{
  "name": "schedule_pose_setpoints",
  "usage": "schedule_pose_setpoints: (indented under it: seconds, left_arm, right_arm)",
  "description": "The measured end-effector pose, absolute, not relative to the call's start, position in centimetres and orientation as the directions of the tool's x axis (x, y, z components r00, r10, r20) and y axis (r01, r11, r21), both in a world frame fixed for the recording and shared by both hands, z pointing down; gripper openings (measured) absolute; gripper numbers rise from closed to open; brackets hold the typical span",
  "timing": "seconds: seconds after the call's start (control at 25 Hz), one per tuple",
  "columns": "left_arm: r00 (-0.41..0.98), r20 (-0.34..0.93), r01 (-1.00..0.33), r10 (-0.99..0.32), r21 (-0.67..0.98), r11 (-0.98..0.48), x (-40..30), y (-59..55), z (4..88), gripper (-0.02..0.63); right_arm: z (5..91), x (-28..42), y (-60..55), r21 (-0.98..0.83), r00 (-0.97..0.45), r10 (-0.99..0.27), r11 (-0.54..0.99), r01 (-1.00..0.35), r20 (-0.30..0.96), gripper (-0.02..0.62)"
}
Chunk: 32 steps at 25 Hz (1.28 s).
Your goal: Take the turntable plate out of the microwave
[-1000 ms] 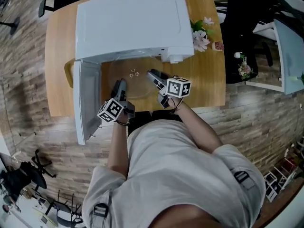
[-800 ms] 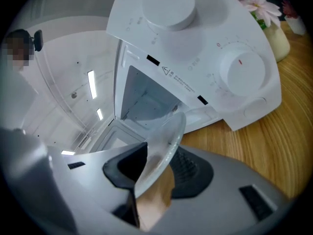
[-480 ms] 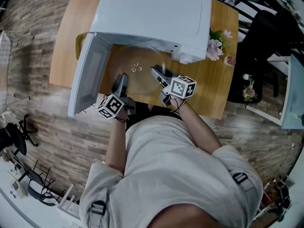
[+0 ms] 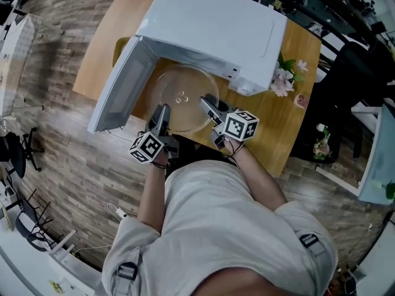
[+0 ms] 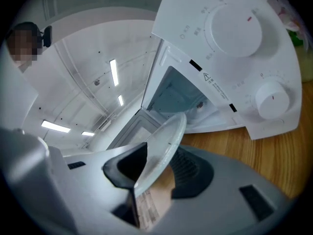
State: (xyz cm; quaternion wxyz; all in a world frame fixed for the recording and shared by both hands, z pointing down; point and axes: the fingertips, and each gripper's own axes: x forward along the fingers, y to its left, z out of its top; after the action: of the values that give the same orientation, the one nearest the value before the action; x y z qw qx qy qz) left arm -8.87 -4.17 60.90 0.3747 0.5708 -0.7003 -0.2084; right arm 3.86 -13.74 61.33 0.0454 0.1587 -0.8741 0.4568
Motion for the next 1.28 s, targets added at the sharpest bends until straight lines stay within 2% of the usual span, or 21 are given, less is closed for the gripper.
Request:
schedule_pose_setpoints:
  seconds: [0.56,1.28]
  left_arm:
    - [-0.088,0.231,-0.634,-0.969,0.737,0.233,-8.9,-1.4,56.3,0.170]
    - [0.033,0.122,-0.659,-0.992,0.749,0.070,-10.3,1.6,52.2,0.172]
  right_arm:
    - [56.2,3.3,-11.4,-0.759,-0.962,-0.202,0.593,-0.269,0.184,0.150]
    - [51.2,2.9,-6.6,-0.700,-0.939,-0.314,0.639,-0.318,0.140,0.150]
